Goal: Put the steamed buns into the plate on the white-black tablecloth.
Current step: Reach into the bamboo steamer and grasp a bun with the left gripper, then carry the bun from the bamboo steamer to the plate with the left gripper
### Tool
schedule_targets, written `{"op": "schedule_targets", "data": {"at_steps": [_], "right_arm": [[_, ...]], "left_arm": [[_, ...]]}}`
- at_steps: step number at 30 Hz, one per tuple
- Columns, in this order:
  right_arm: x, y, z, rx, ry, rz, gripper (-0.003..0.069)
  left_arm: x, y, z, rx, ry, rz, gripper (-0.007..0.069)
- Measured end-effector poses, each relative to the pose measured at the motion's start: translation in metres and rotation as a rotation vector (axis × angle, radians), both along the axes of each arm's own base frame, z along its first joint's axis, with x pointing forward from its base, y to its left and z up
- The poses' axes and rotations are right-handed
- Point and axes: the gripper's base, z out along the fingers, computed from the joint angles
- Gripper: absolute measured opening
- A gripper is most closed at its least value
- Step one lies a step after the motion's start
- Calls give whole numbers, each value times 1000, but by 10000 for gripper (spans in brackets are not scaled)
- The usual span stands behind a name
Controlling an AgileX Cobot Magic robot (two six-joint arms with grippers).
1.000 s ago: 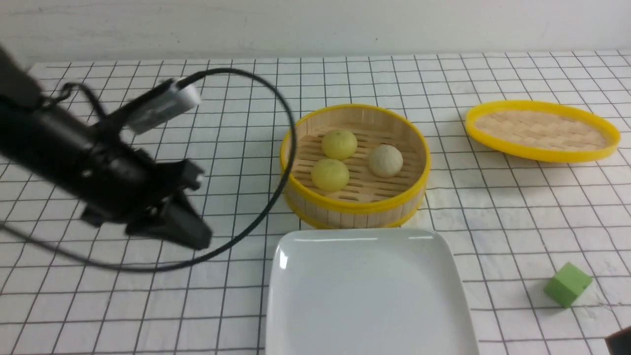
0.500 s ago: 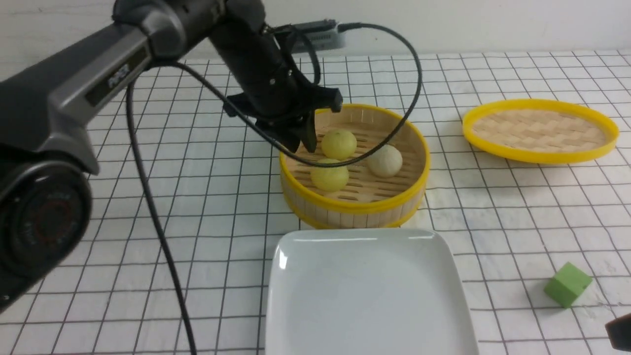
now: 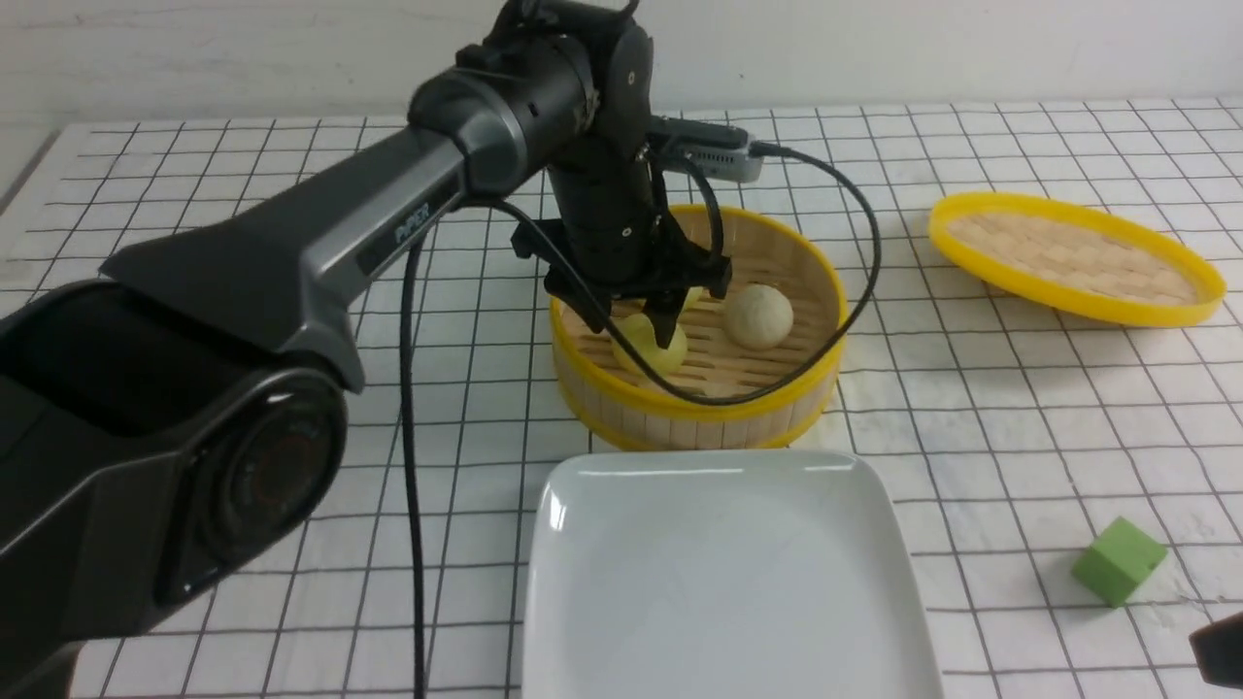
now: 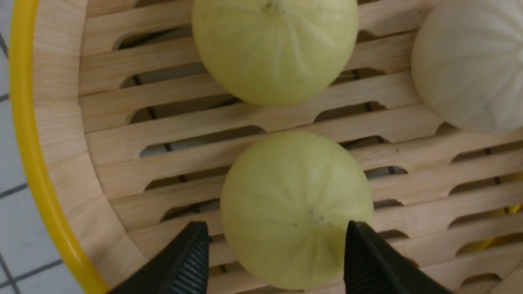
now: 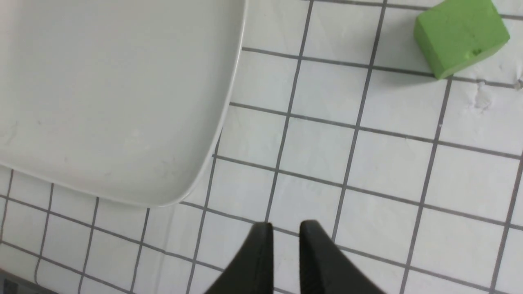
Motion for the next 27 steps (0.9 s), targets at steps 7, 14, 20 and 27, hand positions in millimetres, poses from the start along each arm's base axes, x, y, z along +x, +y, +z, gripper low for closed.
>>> {"op": "schedule_targets", "data": {"at_steps": [7, 14, 20, 27], "right_arm": [[0, 0, 0, 0, -4, -1, 129], [0, 0, 0, 0, -4, -1, 139], [0, 0, 0, 1, -5, -1, 148], [0, 0, 0, 1, -4, -1, 155]], "left_arm": [[2, -2, -15, -4, 48, 61, 132], [-27, 15, 85, -89, -86, 59, 21], [-86, 58, 206, -168, -352, 37, 21], [-134, 76, 188, -191, -190, 20, 25]]}}
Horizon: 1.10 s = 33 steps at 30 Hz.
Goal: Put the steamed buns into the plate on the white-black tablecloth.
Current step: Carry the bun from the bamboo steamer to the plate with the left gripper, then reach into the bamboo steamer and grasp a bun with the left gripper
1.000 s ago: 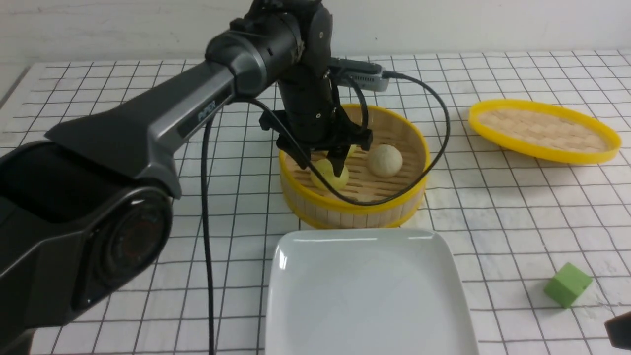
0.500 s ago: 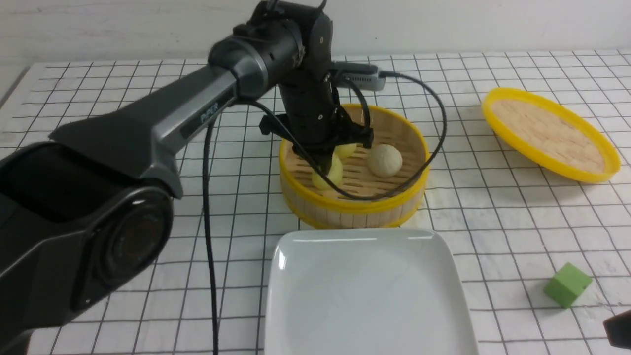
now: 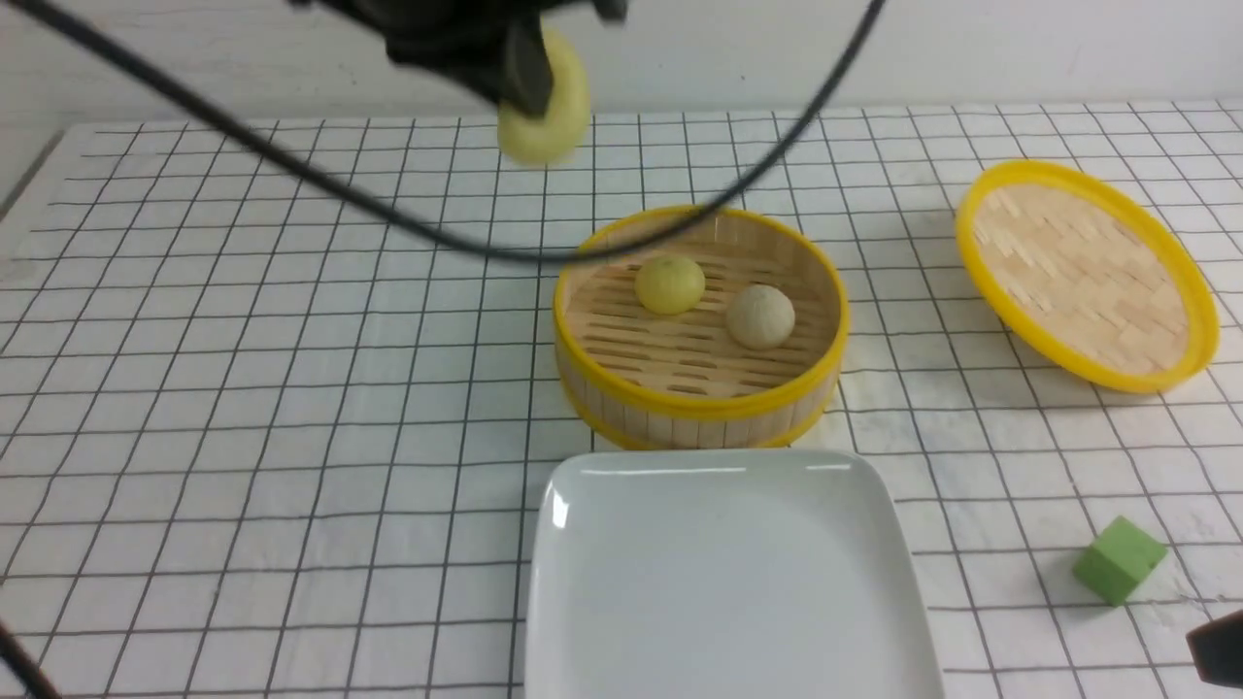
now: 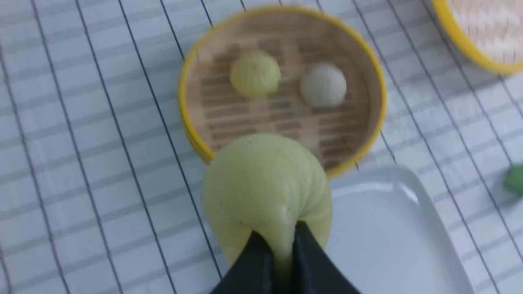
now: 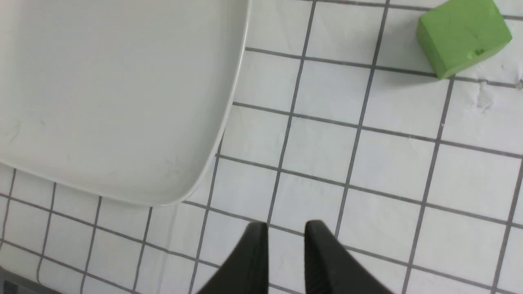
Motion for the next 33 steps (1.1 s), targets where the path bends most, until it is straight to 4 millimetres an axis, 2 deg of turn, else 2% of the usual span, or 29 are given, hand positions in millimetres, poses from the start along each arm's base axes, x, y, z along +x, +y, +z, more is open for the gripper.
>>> {"op": "schedule_targets", "data": {"at_steps": [1, 2, 3, 4, 5, 8, 10, 11, 12, 15, 17, 19, 21, 22, 24, 26, 27, 28, 29, 30, 31, 32, 33], "right_arm": [[0, 0, 0, 0, 0, 0, 158], [0, 0, 0, 0, 0, 0, 160], [0, 0, 0, 0, 0, 0, 160], [0, 0, 0, 0, 0, 0, 162], [0, 0, 0, 0, 0, 0, 163], [0, 0, 0, 0, 1, 0, 167], [0, 0, 0, 0, 1, 0, 170], [0, 0, 0, 0, 1, 0, 173], [0, 0, 0, 1, 1, 0, 173], [0, 0, 0, 4, 1, -1, 176], [0, 0, 0, 4, 1, -1, 178], [0, 0, 0, 4, 1, -1, 181], [0, 0, 0, 4, 1, -1, 183], [0, 0, 0, 4, 1, -1, 184], [0, 0, 0, 4, 1, -1, 185], [0, 0, 0, 4, 1, -1, 185], [0, 0, 0, 4, 1, -1, 185], [0, 0, 0, 4, 1, -1, 185], [0, 0, 0, 4, 0, -1, 185], [0, 0, 0, 4, 0, -1, 188], [0, 0, 0, 4, 0, -1, 188], [0, 0, 0, 4, -1, -2, 190], [0, 0, 0, 4, -2, -2, 191]], "left_arm": [[-4, -3, -37, 22, 138, -11, 33], [-5, -5, -64, 35, 221, -13, 40], [-5, -6, -70, 37, 238, -12, 41], [-6, -9, -107, 35, 317, -1, 59], [-6, -11, -134, 23, 353, 14, 79], [-8, -13, -178, -3, 383, 37, 172], [-7, -13, -188, -11, 381, 37, 213], [-6, -15, -197, -15, 373, 28, 293], [-5, -16, -200, -19, 371, 24, 328], [-1, -19, -207, -32, 370, 14, 456], [0, -20, -206, -31, 371, 7, 507], [6, -22, -196, -43, 355, 1, 536], [18, -24, -176, -78, 306, 7, 542], [19, -24, -173, -84, 299, 11, 541], [35, -25, -145, -139, 225, 48, 503], [50, -26, -121, -175, 161, 76, 411], [61, -29, -109, -170, 122, 76, 315], [61, -29, -109, -170, 122, 76, 315], [70, -31, -97, -157, 90, 67, 205], [81, -37, -95, -136, 91, 57, 103], [82, -38, -94, -134, 91, 54, 92], [95, -44, -90, -124, 100, 47, 29], [103, -49, -92, -121, 113, 51, 13]]}}
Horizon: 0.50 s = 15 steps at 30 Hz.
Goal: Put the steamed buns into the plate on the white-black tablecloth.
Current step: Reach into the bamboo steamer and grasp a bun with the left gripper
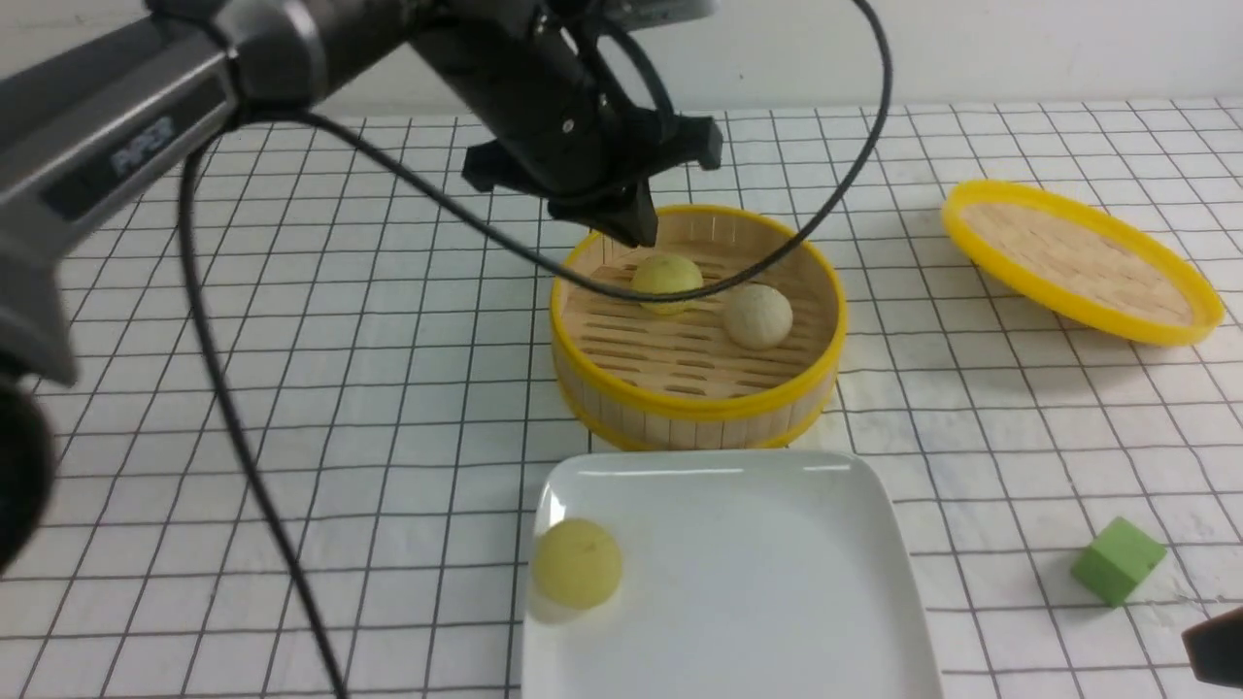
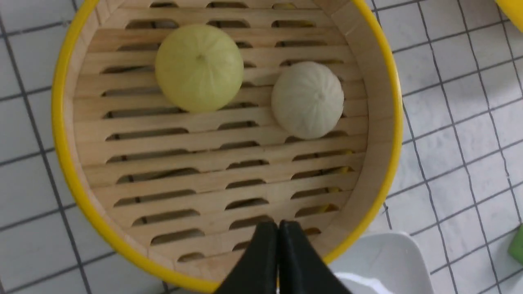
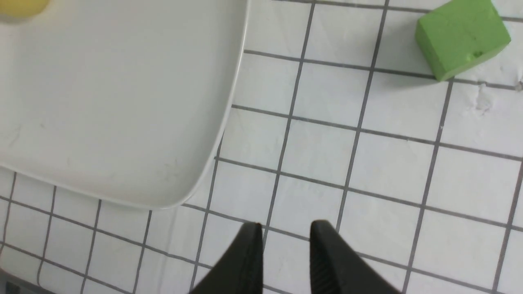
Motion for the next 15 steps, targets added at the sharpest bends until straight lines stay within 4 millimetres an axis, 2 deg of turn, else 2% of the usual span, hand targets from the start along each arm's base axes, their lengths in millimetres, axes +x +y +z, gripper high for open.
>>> {"op": "schedule_targets", "data": {"at_steps": [3, 5, 7, 10, 12, 13, 15], "right_arm": [[0, 0, 0, 0, -1, 0, 192], [0, 0, 0, 0, -3, -1, 197], [0, 0, 0, 0, -5, -2, 199], [1, 0, 0, 1, -8, -4, 204], [1, 0, 0, 1, -8, -4, 205], [1, 0, 0, 1, -11, -5, 207], [1, 0, 1, 1, -16, -8, 211]], "left_arm": [[16, -9, -8, 2, 23, 23, 6], [38, -16, -24, 21, 21, 63, 32], [48, -19, -34, 37, 6, 84, 64], [70, -24, -62, 76, -18, 142, 197], [74, -24, -69, 80, -26, 155, 239], [79, -26, -78, 84, -35, 164, 304], [85, -29, -95, 83, -37, 171, 370]]}}
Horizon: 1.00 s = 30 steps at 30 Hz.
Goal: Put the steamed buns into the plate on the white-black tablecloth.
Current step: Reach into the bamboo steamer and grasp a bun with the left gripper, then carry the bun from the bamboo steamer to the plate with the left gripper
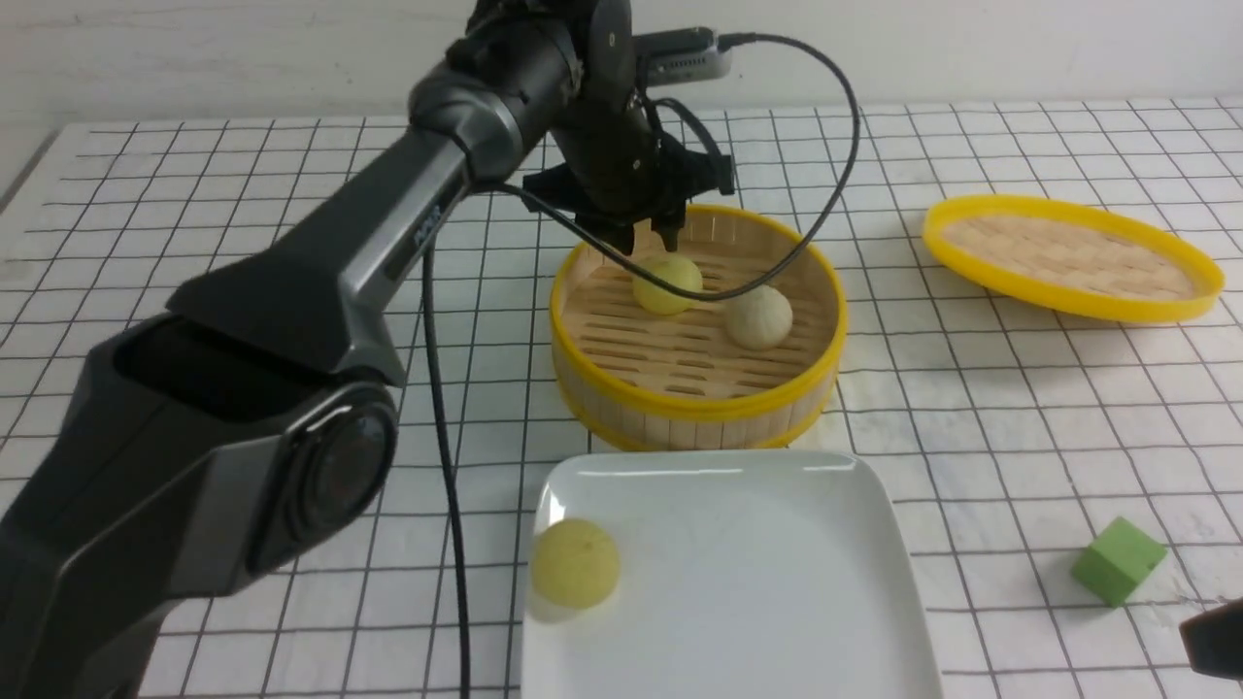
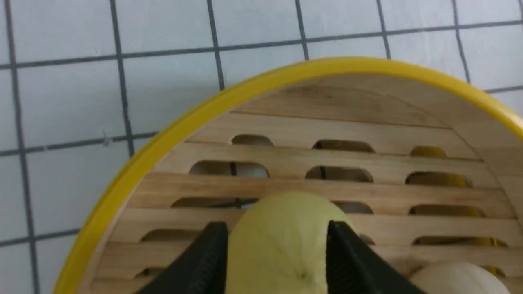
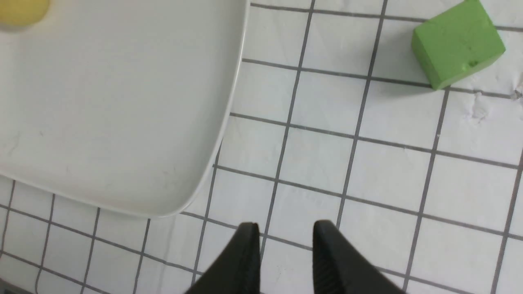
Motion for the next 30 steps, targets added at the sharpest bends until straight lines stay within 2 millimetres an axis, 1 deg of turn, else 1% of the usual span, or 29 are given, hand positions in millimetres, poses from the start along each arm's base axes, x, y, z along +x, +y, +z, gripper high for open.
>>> {"op": "schedule_targets", "data": {"at_steps": [2, 3, 5, 6, 8, 10, 11, 12, 14, 15, 16, 18, 19, 20, 21, 22, 23, 24, 25, 26, 27, 28, 29, 30], "right_arm": [[0, 0, 0, 1, -2, -1, 214], [0, 0, 0, 0, -2, -1, 215], [0, 0, 0, 0, -2, -1, 218], [0, 0, 0, 1, -2, -1, 220], [0, 0, 0, 1, -2, -1, 223], [0, 0, 0, 1, -2, -1, 224], [0, 0, 0, 1, -2, -1, 225], [0, 0, 0, 1, -2, -1, 225], [0, 0, 0, 1, -2, -1, 225], [0, 0, 0, 1, -2, -1, 225], [0, 0, 0, 1, -2, -1, 225], [0, 0, 0, 1, -2, -1, 227], [0, 0, 0, 1, -2, -1, 229], [0, 0, 0, 1, -2, -1, 230], [0, 0, 0, 1, -2, -1, 231], [0, 0, 0, 1, -2, -1, 232], [0, 0, 0, 1, -2, -1, 233], [0, 0, 0, 1, -2, -1, 233], [0, 0, 0, 1, -2, -1, 235], [0, 0, 0, 1, -2, -1, 235], [0, 0, 0, 2, -2, -1, 237], [0, 0, 0, 1, -1, -1, 237], [0, 0, 0, 1, 0, 0, 237], [0, 0, 0, 1, 1, 0, 237]], "left_arm": [[4, -2, -13, 1, -1, 2, 405], [5, -2, -16, 1, -1, 2, 411], [8, -5, -29, -5, 3, 10, 412], [9, -6, -32, -8, 6, 13, 383], [8, -5, -32, -12, 21, 23, 296], [6, -5, -30, -8, 45, 23, 145], [6, -4, -30, -9, 47, 23, 132], [2, -4, -23, -9, 64, 19, 56], [-1, -2, -15, -10, 70, 16, 38], [-7, 0, 2, -11, 79, 7, 26], [-9, 1, 7, -9, 81, 4, 24], [-24, 8, 49, -8, 53, -23, 22], [-29, 11, 67, -17, 25, -35, 22], [-41, 17, 102, -31, -47, -58, 22], [-52, 24, 132, -39, -111, -74, 22], [-54, 26, 137, -39, -123, -76, 22], [-68, 34, 169, -46, -197, -97, 22], [-70, 35, 173, -48, -206, -99, 22], [-81, 41, 193, -59, -249, -109, 22], [-89, 45, 204, -66, -270, -116, 22], [-103, 51, 219, -86, -281, -128, 22], [-116, 53, 223, -114, -251, -151, 22], [-118, 54, 223, -117, -245, -155, 22], [-125, 53, 220, -130, -210, -177, 22]]}}
